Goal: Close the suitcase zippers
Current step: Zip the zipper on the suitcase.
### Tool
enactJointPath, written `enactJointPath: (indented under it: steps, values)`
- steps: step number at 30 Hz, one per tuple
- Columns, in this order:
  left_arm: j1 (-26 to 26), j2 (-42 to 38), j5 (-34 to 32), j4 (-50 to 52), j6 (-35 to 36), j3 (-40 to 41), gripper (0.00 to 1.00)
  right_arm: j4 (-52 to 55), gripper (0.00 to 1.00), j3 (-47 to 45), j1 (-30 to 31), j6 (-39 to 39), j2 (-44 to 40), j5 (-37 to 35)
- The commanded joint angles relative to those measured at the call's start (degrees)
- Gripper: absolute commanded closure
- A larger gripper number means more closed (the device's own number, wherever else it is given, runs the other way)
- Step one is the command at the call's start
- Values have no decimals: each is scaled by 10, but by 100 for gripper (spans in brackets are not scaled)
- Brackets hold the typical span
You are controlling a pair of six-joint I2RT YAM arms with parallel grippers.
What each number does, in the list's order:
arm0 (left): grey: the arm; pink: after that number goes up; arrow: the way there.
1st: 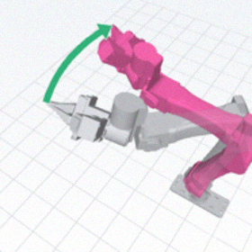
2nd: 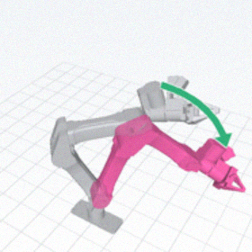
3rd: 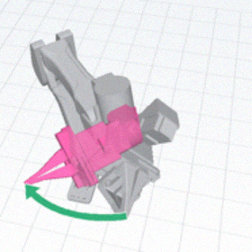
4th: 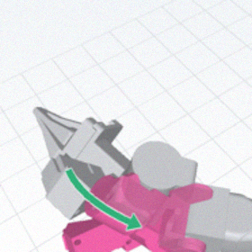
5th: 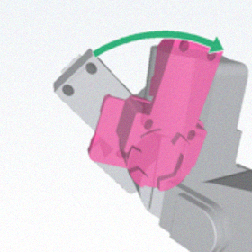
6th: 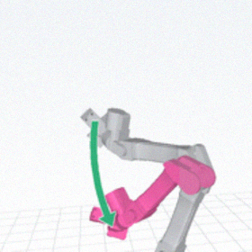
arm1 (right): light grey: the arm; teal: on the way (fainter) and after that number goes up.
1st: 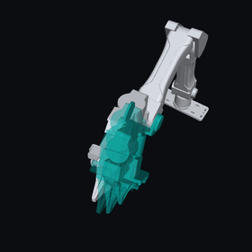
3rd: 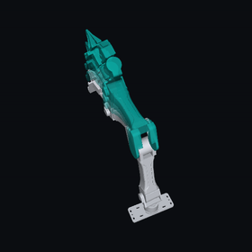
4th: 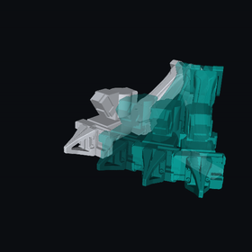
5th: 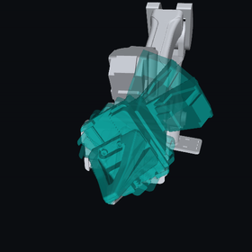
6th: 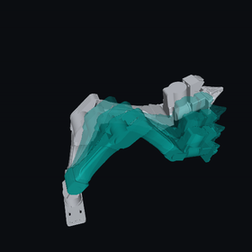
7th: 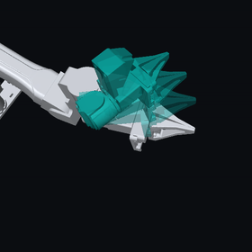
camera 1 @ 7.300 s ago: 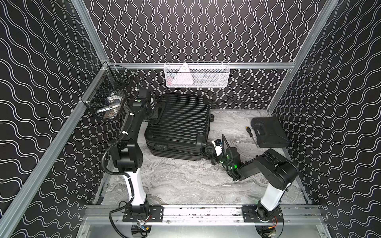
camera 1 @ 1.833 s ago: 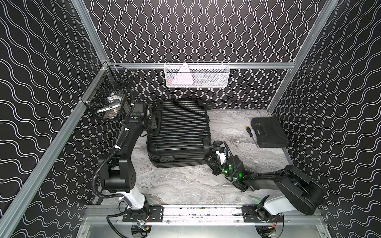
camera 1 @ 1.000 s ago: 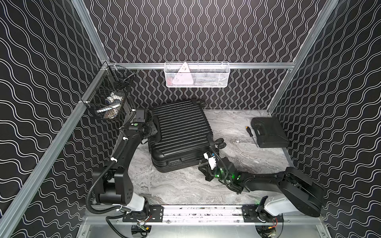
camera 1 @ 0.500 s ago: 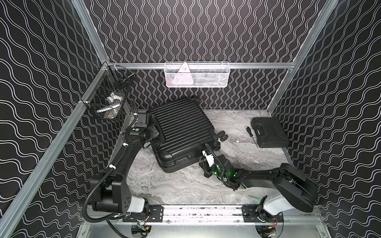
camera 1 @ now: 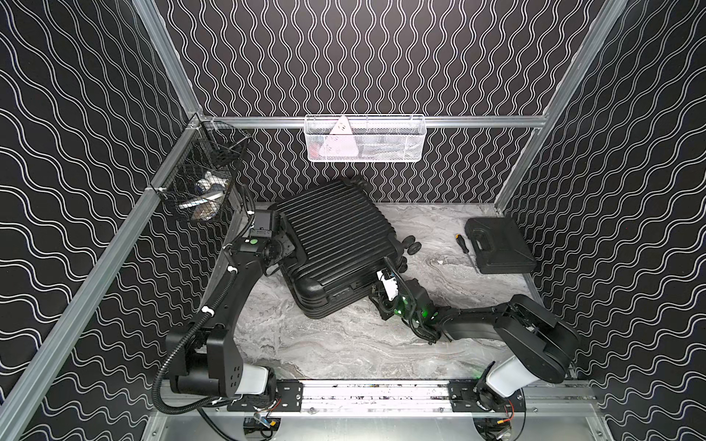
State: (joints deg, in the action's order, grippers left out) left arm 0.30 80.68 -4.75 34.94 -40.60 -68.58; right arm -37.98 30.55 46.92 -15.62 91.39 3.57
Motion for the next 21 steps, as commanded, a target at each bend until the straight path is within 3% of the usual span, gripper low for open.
enactJointPath:
  steps: [1,15,21]
  values:
    - [0,1,40,-20,-54,5,83,-37,77,8,-3,15,6,19]
    - [0,-6,44,-26,-60,17,83,-44,78,18,-7,21,12,-35]
    - [0,-7,42,-24,-59,16,83,-69,76,10,-24,5,8,-11]
